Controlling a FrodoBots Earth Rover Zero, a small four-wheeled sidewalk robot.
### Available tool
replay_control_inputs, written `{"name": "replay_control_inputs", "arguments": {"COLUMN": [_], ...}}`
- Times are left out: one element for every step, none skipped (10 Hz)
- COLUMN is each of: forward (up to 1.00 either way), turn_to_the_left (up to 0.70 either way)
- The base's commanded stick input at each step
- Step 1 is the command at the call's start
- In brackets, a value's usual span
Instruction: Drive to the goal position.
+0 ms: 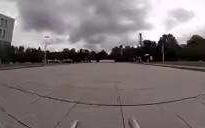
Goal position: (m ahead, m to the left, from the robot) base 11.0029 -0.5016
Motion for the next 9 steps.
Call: {"name": "replay_control_inputs", "arguments": {"forward": [1.00, 1.00, 1.00, 1.00, 1.00, 1.00, 1.00, 1.00, 1.00], "turn_to_the_left": [0.00, 0.00, 0.00, 0.00, 0.00, 0.00, 0.00, 0.00, -0.09]}}
